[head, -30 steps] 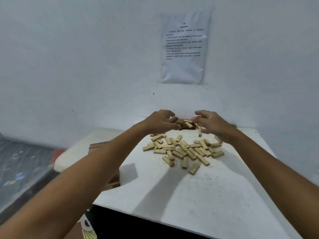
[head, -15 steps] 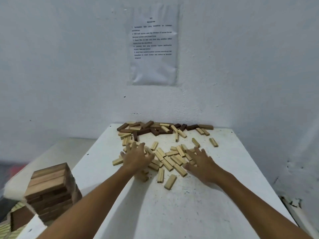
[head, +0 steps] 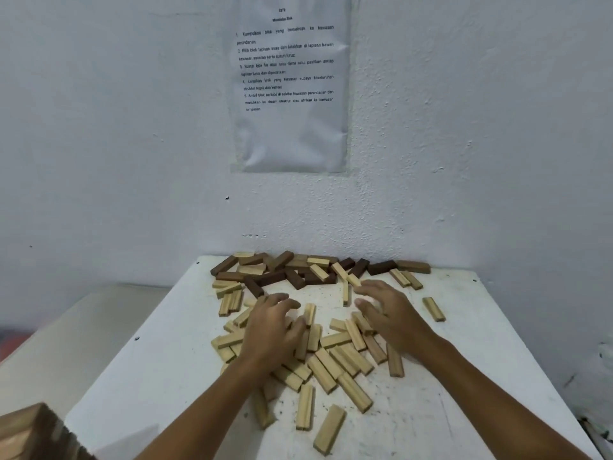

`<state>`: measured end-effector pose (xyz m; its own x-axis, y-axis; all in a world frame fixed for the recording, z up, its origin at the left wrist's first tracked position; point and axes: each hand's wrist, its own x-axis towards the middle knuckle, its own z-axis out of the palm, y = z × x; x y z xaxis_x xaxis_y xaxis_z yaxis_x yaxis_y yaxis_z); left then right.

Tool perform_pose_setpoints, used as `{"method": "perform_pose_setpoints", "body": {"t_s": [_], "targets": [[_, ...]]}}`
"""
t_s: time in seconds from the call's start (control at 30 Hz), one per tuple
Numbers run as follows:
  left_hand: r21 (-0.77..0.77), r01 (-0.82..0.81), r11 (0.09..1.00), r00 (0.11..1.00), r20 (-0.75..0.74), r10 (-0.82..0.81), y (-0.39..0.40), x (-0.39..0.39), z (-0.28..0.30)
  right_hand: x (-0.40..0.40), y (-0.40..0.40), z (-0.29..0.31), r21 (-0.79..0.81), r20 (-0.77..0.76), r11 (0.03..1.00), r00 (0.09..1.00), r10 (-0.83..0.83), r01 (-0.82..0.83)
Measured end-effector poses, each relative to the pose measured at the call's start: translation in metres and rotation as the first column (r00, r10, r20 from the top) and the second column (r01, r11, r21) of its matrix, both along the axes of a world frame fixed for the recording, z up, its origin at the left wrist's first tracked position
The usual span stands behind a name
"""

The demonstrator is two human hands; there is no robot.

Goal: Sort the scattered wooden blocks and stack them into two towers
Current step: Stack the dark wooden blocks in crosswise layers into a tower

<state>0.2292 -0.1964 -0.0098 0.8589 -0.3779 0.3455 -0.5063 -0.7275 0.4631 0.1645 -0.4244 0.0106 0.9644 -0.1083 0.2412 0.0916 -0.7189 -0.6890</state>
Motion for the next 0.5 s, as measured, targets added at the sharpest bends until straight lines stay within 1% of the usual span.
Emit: {"method": "perform_pose_setpoints", "body": {"t_s": [0.03,0.1,0.2,0.27,0.33,0.4,0.43,0.5], "targets": [[-0.005,0.029,1.000,0.999,-0.016,-0.029,-0.004,0.008,0.001,0.011,-0.010,0.000,-0.011,0.017,1.000,1.000,-0.024,0.024],[0.010,0.082,0.997,0.996,-0.035,-0.082,-0.015,0.022,0.003,0.032,-0.032,-0.002,-0.102,0.009,0.990,0.996,-0.094,0.094],[0.063,0.184,0.981,0.983,-0.022,-0.183,-0.041,0.041,0.001,0.056,-0.061,-0.009,-0.313,-0.152,0.933,0.960,-0.234,0.178],[0.068,0.256,0.964,0.967,-0.017,-0.255,-0.062,0.051,0.002,0.065,-0.072,-0.014,-0.455,-0.224,0.874,0.929,-0.294,0.168],[0.099,0.307,0.947,0.951,-0.001,-0.308,-0.087,0.061,0.004,0.073,-0.076,-0.019,-0.506,-0.285,0.854,0.911,-0.299,0.122],[0.201,0.317,0.927,0.947,-0.017,-0.320,-0.110,0.068,0.005,0.078,-0.075,-0.025,-0.504,-0.353,0.861,0.892,-0.282,0.073],[0.258,0.314,0.914,0.949,-0.046,-0.313,-0.119,0.071,0.004,0.079,-0.073,-0.028,-0.515,-0.358,0.855,0.890,-0.282,0.064],[0.354,0.300,0.886,0.954,-0.104,-0.281,-0.132,0.079,0.000,0.079,-0.075,-0.030,-0.560,-0.305,0.825,0.908,-0.288,0.073]]}}
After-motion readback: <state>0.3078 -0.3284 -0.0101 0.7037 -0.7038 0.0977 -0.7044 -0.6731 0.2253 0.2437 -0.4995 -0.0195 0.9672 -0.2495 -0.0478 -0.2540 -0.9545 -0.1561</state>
